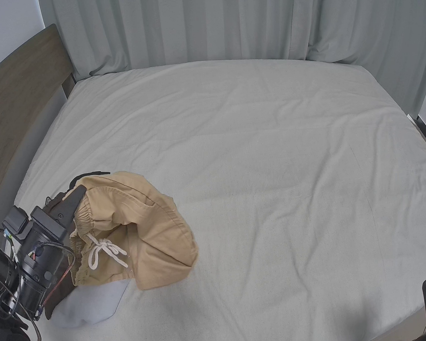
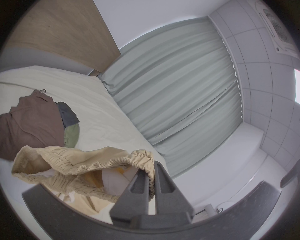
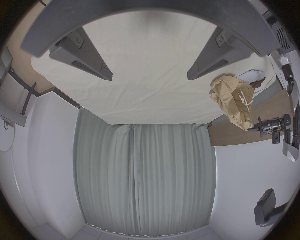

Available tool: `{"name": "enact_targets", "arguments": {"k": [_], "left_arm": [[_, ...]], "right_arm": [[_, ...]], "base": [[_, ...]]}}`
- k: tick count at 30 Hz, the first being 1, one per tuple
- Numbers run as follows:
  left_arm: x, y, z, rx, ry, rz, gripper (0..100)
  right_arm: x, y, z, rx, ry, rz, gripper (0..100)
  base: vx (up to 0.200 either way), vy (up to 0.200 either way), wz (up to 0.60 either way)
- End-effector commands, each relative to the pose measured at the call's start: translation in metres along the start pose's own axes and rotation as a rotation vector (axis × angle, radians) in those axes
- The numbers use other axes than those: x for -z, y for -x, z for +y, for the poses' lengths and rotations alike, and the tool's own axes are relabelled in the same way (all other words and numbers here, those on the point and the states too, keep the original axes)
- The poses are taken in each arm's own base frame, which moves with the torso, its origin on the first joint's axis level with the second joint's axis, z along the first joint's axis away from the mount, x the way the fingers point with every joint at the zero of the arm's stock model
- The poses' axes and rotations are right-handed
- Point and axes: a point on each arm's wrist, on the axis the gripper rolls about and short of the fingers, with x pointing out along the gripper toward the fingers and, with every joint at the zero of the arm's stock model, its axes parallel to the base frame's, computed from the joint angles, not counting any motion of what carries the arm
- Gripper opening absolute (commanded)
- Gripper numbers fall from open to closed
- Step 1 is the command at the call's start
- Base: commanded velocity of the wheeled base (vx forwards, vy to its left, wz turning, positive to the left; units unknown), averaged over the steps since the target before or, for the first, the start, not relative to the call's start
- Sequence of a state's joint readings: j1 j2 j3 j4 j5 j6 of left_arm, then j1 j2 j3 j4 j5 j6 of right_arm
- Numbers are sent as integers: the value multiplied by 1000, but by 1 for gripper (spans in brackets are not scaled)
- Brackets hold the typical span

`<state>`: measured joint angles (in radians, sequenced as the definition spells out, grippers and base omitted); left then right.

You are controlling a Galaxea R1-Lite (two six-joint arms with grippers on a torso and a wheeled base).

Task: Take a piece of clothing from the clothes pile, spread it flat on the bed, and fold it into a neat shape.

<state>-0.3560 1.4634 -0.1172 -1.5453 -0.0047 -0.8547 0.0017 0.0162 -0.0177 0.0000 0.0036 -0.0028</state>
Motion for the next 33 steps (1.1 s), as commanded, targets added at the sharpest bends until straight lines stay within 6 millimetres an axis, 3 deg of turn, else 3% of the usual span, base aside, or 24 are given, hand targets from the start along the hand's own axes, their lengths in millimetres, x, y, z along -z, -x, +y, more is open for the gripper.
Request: {"name": "enact_targets", "arguments": {"k": [1,9,15,27,33], "left_arm": [[2,10,-34,111,70,-47,0],[-5,16,-73,253,138,-64,0],[-25,21,-105,341,185,-65,0],[-6,28,-83,245,151,34,0],[29,16,-56,102,87,224,0]], "right_arm": [[5,0,0,-1,0,1,100],[5,0,0,-1,-1,1,100],[5,0,0,-1,-1,1,100],[5,0,0,-1,-1,1,100],[5,0,0,-1,-1,1,100]], "base": [[0,0,0],[0,0,0],[0,0,0],[0,0,0],[0,0,0]]}}
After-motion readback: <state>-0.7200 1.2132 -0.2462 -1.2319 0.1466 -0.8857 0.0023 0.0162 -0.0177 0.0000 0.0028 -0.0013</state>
